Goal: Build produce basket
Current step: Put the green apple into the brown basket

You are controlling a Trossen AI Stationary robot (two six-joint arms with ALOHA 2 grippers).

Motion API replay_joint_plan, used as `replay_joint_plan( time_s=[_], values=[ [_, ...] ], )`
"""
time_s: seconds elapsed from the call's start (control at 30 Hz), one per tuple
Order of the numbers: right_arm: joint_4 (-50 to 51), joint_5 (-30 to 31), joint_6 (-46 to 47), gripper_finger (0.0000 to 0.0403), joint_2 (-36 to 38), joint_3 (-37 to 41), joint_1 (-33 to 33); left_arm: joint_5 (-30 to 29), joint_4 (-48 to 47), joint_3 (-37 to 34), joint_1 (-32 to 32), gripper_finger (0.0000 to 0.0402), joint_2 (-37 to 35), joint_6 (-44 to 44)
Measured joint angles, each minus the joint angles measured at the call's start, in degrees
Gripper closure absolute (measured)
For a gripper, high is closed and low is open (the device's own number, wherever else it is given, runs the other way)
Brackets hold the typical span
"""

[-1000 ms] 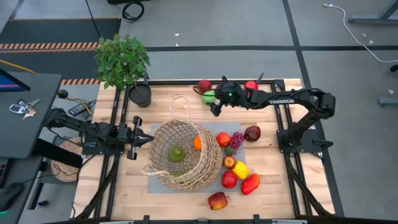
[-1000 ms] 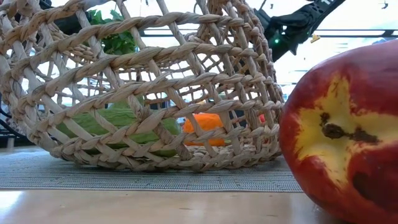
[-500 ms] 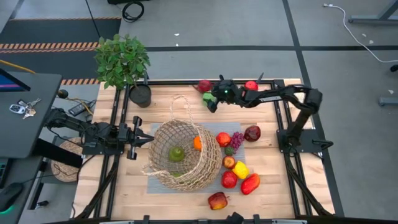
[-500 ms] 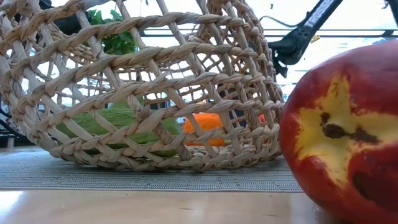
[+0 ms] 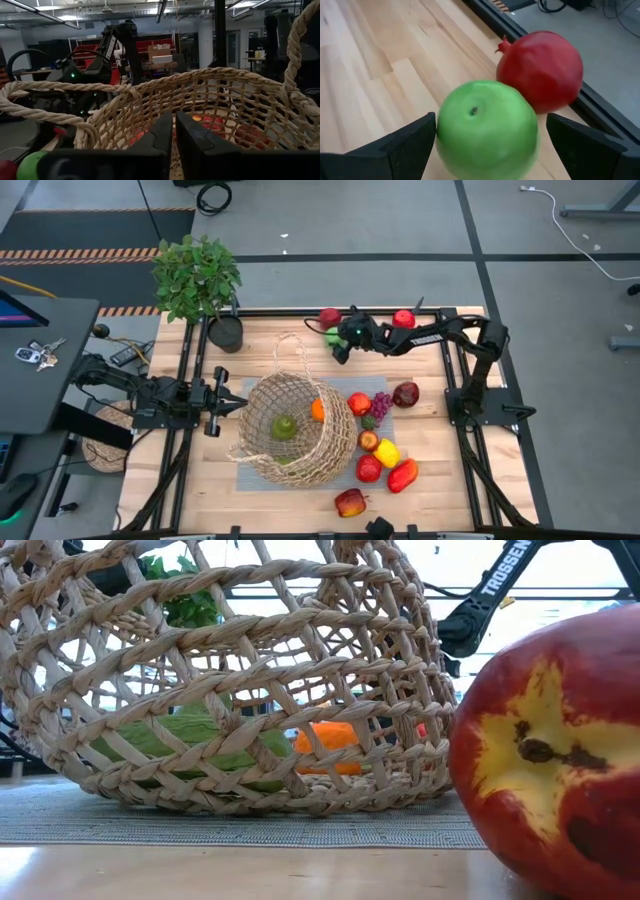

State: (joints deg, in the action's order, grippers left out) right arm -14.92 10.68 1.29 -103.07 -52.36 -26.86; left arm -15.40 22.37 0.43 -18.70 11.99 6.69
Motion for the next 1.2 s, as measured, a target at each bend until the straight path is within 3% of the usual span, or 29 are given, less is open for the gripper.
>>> replay_joint_plan(
  time_s=[0.53,0.87,1.2],
  values=[
    [-4.02,3.77,-3.88,0.0021,-3.95,-0.26,-1.11,0.00,-0.02,0.00,0.00,0.0372,0.00,0.01],
    [-4.13,5.99,-4.64,0.0047,-4.07,-0.20,-1.02,0.02,-0.02,0.00,0.00,0.0369,0.00,0.01],
    [-2.68,6.13,-4.31,0.0055,1.89,0.09,0.72,0.02,0.00,0.00,-0.02,0.0366,-0.01,0.01]
  ],
)
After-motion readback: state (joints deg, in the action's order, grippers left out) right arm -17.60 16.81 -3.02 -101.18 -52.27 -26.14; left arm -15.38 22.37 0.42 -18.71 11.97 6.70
